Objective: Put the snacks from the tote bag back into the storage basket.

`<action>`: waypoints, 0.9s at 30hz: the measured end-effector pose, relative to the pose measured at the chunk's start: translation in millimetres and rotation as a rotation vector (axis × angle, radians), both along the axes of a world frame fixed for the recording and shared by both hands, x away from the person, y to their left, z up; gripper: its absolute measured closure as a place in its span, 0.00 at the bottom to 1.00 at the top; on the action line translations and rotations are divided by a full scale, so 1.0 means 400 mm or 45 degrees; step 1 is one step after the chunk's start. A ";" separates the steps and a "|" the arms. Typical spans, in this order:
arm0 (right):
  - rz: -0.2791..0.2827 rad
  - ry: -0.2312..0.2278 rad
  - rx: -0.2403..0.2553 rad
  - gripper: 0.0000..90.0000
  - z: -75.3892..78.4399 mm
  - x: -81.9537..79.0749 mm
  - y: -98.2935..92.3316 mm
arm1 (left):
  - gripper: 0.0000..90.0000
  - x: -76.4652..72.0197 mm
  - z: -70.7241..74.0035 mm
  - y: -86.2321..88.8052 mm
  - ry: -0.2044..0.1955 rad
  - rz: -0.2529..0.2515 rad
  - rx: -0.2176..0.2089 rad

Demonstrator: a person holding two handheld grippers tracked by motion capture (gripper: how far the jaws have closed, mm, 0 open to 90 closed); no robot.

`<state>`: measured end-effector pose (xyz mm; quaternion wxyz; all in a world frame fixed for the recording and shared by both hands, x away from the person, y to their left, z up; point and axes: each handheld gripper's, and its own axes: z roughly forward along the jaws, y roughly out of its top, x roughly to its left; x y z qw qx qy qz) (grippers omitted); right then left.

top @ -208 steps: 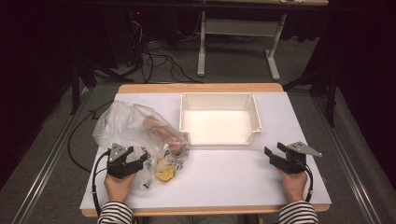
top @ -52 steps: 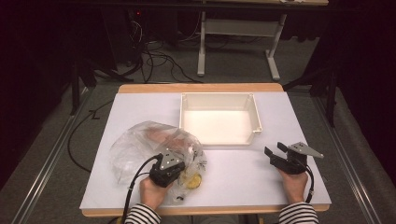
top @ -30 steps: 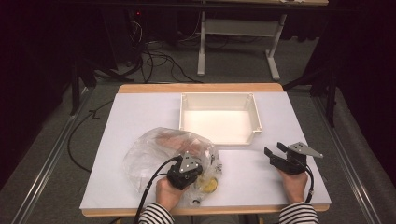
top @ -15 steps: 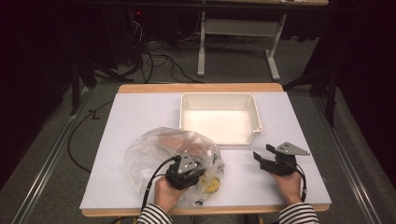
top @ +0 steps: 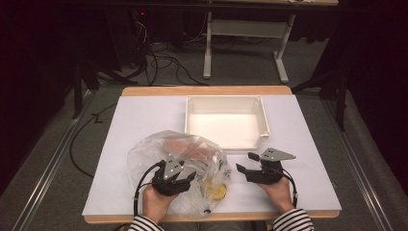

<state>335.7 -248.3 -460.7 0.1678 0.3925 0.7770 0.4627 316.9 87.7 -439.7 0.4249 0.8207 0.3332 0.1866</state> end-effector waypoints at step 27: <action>0.222 0.196 -0.092 0.74 -0.041 0.030 0.113 | 0.46 0.041 -0.002 0.151 -0.005 0.234 0.045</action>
